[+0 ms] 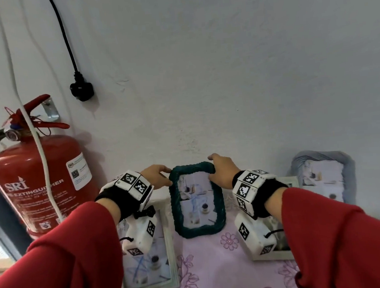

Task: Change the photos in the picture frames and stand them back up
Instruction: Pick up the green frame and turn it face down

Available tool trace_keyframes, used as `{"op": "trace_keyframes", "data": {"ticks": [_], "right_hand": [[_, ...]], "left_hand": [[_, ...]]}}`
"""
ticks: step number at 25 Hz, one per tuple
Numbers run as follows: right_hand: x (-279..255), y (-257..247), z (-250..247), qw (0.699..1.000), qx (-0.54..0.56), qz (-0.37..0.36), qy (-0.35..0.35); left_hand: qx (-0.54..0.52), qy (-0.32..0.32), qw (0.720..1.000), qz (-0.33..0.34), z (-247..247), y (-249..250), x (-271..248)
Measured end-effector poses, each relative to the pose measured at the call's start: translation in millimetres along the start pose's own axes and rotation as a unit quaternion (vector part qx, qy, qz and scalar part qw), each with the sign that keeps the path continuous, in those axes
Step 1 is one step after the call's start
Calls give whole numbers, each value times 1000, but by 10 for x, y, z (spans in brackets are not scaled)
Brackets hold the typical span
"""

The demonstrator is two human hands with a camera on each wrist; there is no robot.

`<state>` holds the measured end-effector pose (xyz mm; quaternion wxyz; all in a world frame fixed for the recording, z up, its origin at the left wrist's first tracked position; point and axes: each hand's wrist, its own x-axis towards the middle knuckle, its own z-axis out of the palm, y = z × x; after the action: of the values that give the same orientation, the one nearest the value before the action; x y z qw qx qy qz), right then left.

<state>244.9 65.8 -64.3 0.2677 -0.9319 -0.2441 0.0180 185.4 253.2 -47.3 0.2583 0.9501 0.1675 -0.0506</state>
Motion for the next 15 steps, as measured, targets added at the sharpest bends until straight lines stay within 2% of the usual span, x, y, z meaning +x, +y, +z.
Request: {"op": "trace_keyframes", "data": {"ticks": [2, 5, 10, 15], "right_hand": [[11, 45, 77, 1000, 4, -10, 7], [-56, 95, 84, 997, 40, -24, 58], [-273, 36, -68, 994, 62, -57, 75], [-536, -214, -406, 983, 86, -90, 134]], "left_hand": [[-18, -10, 1000, -2, 22, 4, -3], [-55, 14, 998, 3, 12, 20, -44], [-45, 3, 998, 46, -135, 27, -243], [-76, 95, 987, 108, -392, 149, -610]]}}
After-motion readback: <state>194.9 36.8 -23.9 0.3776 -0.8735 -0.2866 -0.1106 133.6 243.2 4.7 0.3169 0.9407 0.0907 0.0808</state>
